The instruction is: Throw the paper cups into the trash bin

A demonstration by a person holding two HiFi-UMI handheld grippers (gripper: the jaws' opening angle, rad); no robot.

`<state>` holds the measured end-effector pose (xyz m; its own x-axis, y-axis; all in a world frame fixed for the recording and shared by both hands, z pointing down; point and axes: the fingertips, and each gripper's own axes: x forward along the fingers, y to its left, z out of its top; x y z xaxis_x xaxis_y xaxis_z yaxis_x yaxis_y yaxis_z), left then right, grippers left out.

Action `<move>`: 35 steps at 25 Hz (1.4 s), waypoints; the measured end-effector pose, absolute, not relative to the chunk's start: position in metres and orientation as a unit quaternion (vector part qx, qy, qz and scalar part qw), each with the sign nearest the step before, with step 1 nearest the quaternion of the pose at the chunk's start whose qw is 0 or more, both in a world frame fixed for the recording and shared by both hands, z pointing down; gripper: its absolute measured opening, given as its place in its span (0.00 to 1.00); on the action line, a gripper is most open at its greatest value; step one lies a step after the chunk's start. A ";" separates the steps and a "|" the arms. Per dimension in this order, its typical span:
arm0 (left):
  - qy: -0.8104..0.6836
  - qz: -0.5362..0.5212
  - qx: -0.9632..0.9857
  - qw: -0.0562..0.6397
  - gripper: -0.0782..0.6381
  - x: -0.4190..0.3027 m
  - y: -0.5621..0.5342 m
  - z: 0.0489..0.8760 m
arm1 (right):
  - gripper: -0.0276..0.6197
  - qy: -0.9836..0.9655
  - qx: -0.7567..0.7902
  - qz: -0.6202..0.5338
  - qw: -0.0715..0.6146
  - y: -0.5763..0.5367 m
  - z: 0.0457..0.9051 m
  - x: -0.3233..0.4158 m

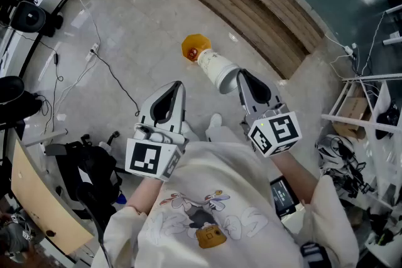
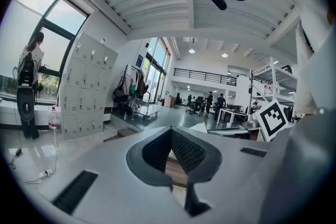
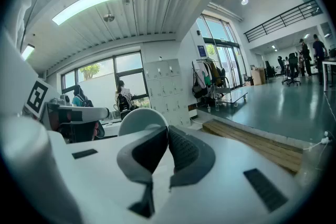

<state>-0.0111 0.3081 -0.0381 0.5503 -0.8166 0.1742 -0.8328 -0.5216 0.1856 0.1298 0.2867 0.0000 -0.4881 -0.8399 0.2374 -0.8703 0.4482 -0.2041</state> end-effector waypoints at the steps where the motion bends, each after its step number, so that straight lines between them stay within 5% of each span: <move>1: -0.472 0.034 0.872 0.125 0.12 -0.013 0.309 -0.039 | 0.07 -0.848 0.506 0.153 0.052 0.289 0.001 0.129; 25: -0.498 0.044 0.859 0.111 0.12 -0.003 0.327 -0.043 | 0.07 -0.852 0.507 0.131 0.020 0.292 -0.015 0.164; 35: -0.487 0.055 0.860 0.140 0.12 -0.016 0.254 -0.018 | 0.07 -0.837 0.521 0.163 0.032 0.219 0.013 0.157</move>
